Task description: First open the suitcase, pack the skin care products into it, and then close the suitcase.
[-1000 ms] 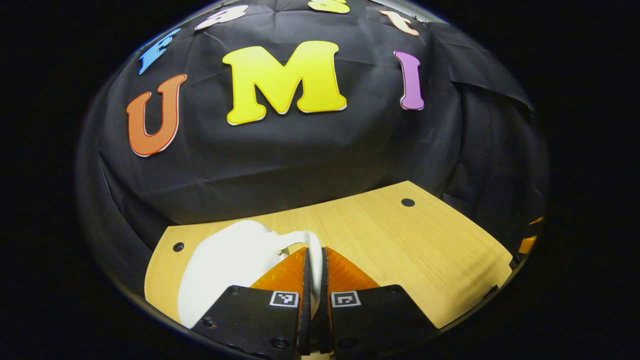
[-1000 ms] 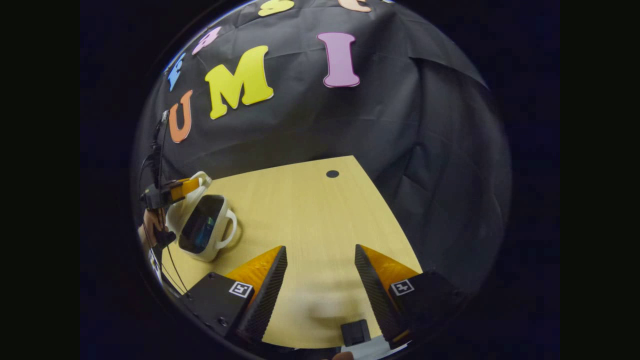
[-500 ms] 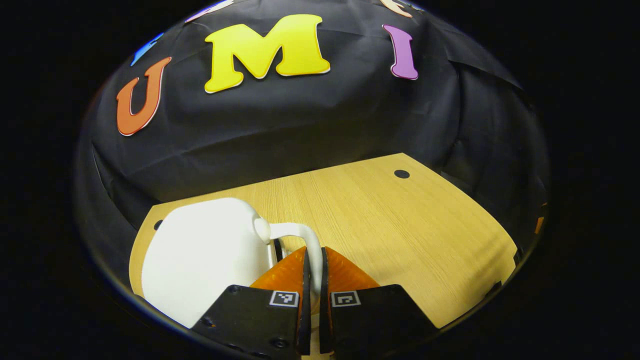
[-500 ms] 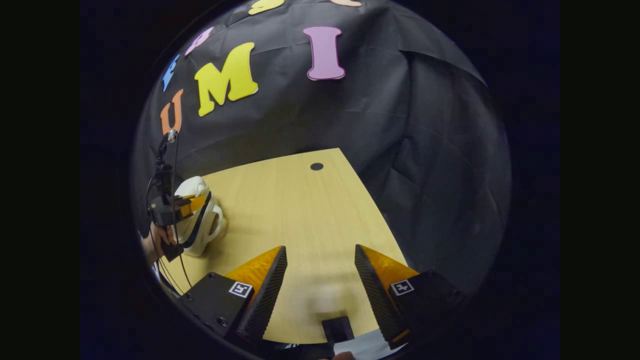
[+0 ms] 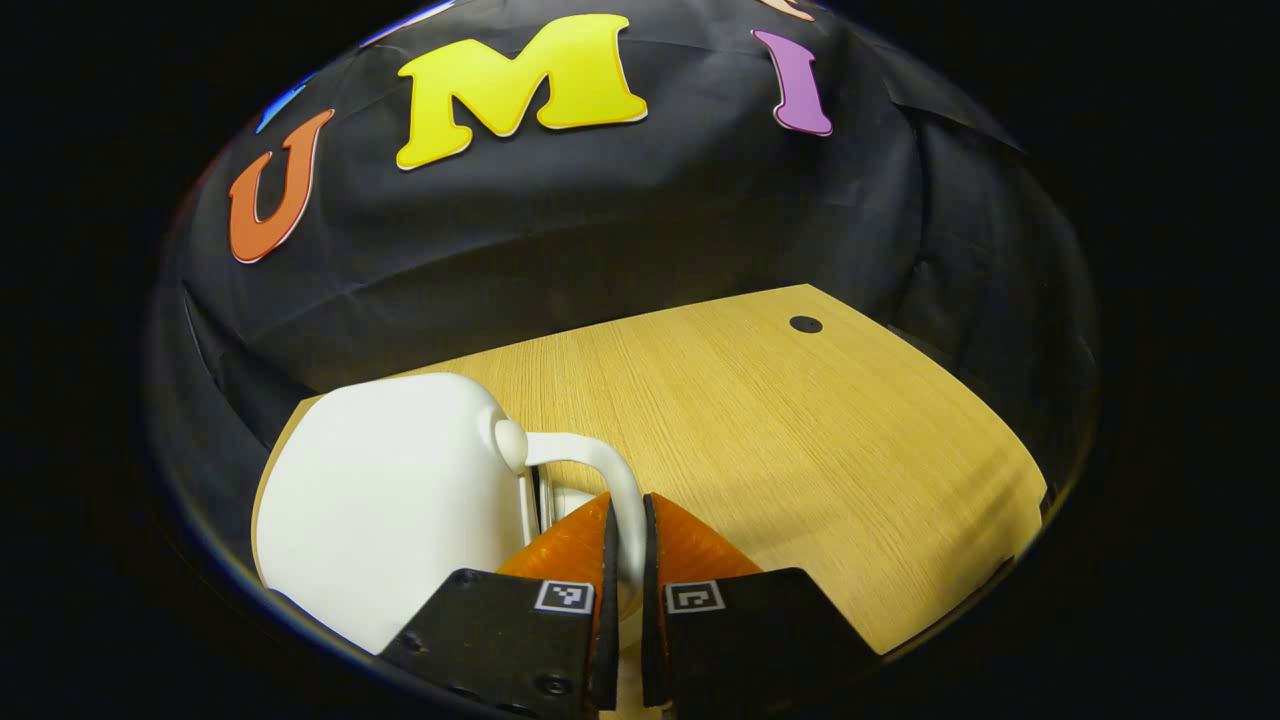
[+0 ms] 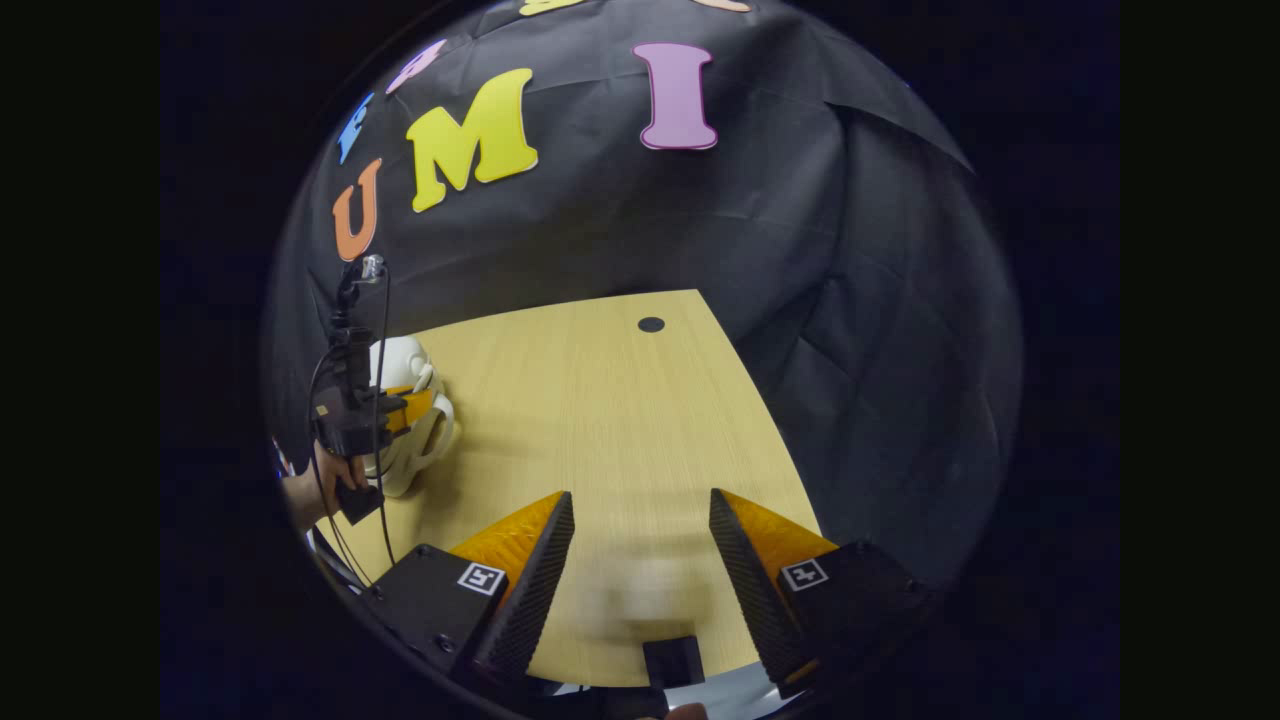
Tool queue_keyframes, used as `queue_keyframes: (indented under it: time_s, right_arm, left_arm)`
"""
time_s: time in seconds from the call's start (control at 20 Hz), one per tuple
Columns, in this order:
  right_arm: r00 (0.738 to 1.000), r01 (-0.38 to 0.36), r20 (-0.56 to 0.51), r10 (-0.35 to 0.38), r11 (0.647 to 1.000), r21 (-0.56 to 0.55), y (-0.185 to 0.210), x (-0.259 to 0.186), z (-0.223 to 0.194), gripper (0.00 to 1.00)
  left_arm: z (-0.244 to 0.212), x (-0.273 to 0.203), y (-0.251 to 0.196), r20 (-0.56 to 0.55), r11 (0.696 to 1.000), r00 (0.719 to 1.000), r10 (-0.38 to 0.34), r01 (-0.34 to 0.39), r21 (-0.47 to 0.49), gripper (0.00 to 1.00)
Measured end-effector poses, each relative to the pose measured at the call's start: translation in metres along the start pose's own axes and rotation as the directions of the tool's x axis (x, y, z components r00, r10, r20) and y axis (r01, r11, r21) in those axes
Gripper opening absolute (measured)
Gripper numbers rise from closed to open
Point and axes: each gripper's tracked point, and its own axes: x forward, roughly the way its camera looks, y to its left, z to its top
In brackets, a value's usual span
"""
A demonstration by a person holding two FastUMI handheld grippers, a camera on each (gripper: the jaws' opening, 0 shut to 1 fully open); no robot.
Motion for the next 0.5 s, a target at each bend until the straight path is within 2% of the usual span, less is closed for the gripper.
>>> queue_keyframes:
  time_s: [0.1, 0.2, 0.25, 0.3, 0.35, 0.4, 0.45, 0.5]
  right_arm:
    - [1.0, -0.004, 0.004, 0.004, 1.0, -0.007, 0.002, 0.0, 0.003, 0.81]
    - [1.0, -0.007, 0.011, 0.007, 1.0, -0.011, 0.002, -0.002, 0.004, 0.8]
    - [1.0, -0.01, 0.014, 0.011, 1.0, -0.013, 0.004, -0.005, 0.006, 0.81]
    - [1.0, -0.014, 0.017, 0.015, 1.0, -0.019, 0.007, -0.004, 0.007, 0.81]
    - [1.0, -0.019, 0.02, 0.02, 0.999, -0.026, 0.009, -0.004, 0.009, 0.81]
    - [0.999, -0.027, 0.027, 0.028, 0.999, -0.038, 0.012, -0.005, 0.011, 0.81]
    - [0.999, -0.035, 0.038, 0.037, 0.998, -0.05, 0.017, -0.005, 0.016, 0.81]
    - [0.998, -0.045, 0.05, 0.048, 0.997, -0.063, 0.022, -0.005, 0.022, 0.81]
  left_arm:
    - [-0.007, 0.002, -0.006, -0.024, 0.999, 0.999, -0.03, 0.03, -0.04, 0.18]
    - [-0.008, -0.001, -0.007, -0.02, 0.997, 0.999, -0.027, 0.025, -0.078, 0.27]
    - [-0.007, -0.005, -0.009, -0.015, 0.996, 0.999, -0.029, 0.028, -0.087, 0.35]
    - [-0.005, -0.006, -0.013, -0.005, 0.995, 0.999, -0.037, 0.036, -0.093, 0.3]
    - [-0.002, -0.011, -0.015, 0.006, 0.995, 0.999, -0.038, 0.039, -0.094, 0.58]
    - [0.002, -0.016, -0.016, 0.017, 0.995, 0.999, -0.041, 0.042, -0.091, 0.57]
    - [0.008, -0.022, -0.016, 0.032, 0.995, 0.999, -0.039, 0.042, -0.09, 0.74]
    - [0.016, -0.028, -0.015, 0.056, 0.995, 0.998, -0.032, 0.037, -0.092, 0.7]
